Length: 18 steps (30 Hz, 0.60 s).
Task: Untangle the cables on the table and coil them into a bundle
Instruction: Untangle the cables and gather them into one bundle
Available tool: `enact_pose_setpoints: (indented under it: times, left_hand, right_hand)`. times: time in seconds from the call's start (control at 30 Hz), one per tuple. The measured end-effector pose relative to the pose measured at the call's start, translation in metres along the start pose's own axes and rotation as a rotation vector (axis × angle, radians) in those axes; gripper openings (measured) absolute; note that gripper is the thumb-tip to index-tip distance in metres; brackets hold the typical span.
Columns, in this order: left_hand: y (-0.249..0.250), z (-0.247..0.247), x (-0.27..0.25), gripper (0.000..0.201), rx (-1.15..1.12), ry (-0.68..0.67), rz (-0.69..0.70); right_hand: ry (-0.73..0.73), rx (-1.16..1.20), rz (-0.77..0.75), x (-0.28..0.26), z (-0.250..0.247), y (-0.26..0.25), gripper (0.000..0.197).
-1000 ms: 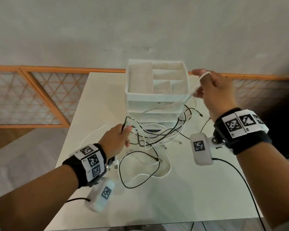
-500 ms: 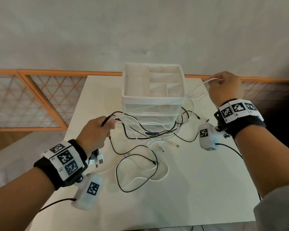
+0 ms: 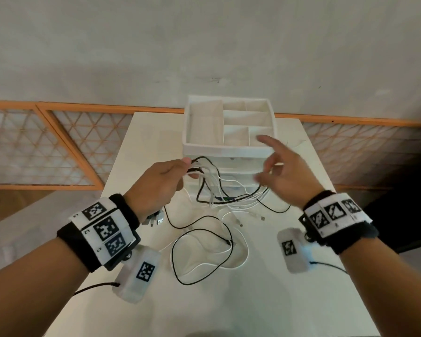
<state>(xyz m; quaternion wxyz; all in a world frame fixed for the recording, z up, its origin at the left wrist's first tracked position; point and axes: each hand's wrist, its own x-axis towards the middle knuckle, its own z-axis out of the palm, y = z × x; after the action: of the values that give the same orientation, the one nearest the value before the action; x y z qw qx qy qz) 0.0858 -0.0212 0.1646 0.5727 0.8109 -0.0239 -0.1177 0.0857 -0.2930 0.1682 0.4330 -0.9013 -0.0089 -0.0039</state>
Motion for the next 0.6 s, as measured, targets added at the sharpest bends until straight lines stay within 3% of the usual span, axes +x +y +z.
enact_pose_setpoints:
  times: [0.07,0.13,0.2,0.27,0.33,0.4,0.43,0.47,0.6]
  left_hand:
    - [0.015,0.010,-0.003,0.050,0.042,-0.079,0.046]
    - [0.029,0.022,-0.008,0.047,0.092,-0.159,0.130]
    - [0.037,0.026,-0.015,0.045,0.119,-0.219,0.199]
    - [0.034,0.020,-0.021,0.040,0.147,-0.281,0.200]
    - [0.023,0.011,-0.024,0.032,0.266,-0.369,0.145]
    - [0.001,0.008,-0.022,0.032,0.510,-0.420,0.099]
    - [-0.014,0.010,-0.019,0.030,0.635,-0.402,0.083]
    - [-0.030,0.012,-0.016,0.028,0.739,-0.357,0.065]
    - [-0.073,0.025,-0.010,0.027,0.779,-0.132,-0.075]
  right_hand:
    - [-0.206,0.026,-0.114,-0.020,0.025,-0.030,0.080]
    - [-0.281,-0.037,-0.123,-0.025,0.049,-0.032,0.055]
    - [-0.315,-0.114,0.000,-0.016,0.055,-0.010,0.009]
    - [-0.359,-0.178,0.200,-0.003,0.042,0.024,0.012]
    - [-0.141,-0.264,0.291,0.007,0.022,0.050,0.009]
    - [0.224,-0.417,0.193,0.011,0.011,0.073,0.004]
    - [0.313,-0.399,0.141,0.010,0.013,0.080,0.012]
    - [0.292,-0.356,0.130,0.009,0.019,0.084,0.024]
    - [-0.091,-0.391,0.297,-0.014,0.061,0.095,0.087]
